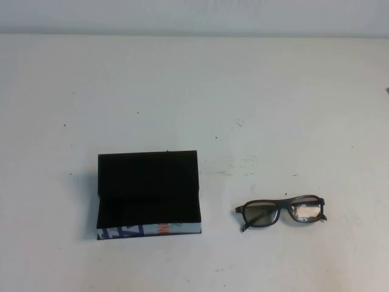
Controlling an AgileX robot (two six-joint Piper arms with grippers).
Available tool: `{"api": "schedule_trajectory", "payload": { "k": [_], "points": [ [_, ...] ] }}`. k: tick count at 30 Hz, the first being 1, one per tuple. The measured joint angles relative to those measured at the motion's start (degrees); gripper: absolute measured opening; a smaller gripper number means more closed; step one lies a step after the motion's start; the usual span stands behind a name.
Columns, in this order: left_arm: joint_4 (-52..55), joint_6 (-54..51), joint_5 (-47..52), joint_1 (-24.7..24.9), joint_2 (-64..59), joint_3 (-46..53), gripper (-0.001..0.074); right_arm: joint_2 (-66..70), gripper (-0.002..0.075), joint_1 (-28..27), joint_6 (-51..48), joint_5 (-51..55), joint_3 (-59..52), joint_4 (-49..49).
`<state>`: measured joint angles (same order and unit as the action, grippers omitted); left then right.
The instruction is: Return glasses to glasses case
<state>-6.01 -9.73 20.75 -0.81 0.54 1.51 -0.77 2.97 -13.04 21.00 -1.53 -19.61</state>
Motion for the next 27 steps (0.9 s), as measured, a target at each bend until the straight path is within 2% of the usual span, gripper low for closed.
{"api": "schedule_trajectory", "payload": {
  "k": [27],
  "points": [
    [0.0, 0.0, 0.0, 0.0, 0.0, 0.0, 0.0, 0.0, -0.0013, 0.0, -4.04, -0.35, 0.0, 2.26]
  ]
}}
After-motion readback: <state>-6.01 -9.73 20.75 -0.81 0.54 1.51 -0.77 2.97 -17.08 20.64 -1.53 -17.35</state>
